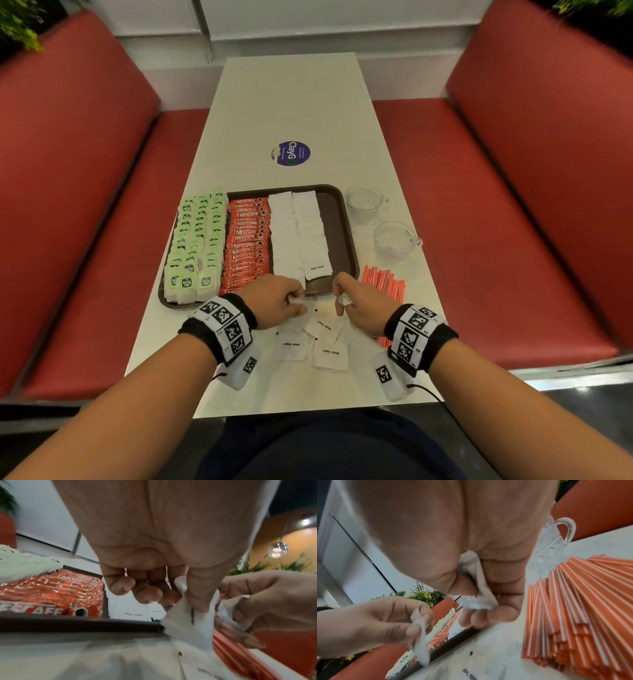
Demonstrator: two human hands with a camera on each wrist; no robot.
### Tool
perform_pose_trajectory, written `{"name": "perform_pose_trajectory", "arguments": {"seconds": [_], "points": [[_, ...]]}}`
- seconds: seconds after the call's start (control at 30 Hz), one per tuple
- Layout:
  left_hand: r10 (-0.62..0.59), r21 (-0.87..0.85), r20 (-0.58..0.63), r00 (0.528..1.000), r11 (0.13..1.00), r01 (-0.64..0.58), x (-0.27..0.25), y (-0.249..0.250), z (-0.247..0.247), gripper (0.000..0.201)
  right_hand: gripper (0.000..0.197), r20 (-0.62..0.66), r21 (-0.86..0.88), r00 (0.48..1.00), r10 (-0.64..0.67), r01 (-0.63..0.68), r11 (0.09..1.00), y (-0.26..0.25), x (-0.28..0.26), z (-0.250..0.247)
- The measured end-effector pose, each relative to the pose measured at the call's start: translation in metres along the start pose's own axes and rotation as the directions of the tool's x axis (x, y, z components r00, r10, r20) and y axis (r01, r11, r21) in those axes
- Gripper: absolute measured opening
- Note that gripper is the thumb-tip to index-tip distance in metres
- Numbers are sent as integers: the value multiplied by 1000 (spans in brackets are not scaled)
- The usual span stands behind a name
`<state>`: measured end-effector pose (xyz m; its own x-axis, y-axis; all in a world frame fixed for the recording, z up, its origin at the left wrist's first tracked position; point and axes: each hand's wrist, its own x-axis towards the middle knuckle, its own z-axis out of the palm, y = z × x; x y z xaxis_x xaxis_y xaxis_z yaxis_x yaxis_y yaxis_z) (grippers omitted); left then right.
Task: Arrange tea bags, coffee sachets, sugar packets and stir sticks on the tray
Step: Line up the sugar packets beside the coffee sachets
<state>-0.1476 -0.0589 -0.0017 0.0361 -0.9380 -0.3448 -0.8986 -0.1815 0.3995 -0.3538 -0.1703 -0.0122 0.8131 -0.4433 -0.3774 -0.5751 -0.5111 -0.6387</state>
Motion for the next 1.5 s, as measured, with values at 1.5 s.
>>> {"name": "perform_pose_trajectory", "arguments": {"seconds": [1.5], "points": [[-94, 308, -135, 986, 942, 132, 96, 15, 2, 25, 15, -192, 89, 978, 81, -65, 994, 30, 36, -35]]}}
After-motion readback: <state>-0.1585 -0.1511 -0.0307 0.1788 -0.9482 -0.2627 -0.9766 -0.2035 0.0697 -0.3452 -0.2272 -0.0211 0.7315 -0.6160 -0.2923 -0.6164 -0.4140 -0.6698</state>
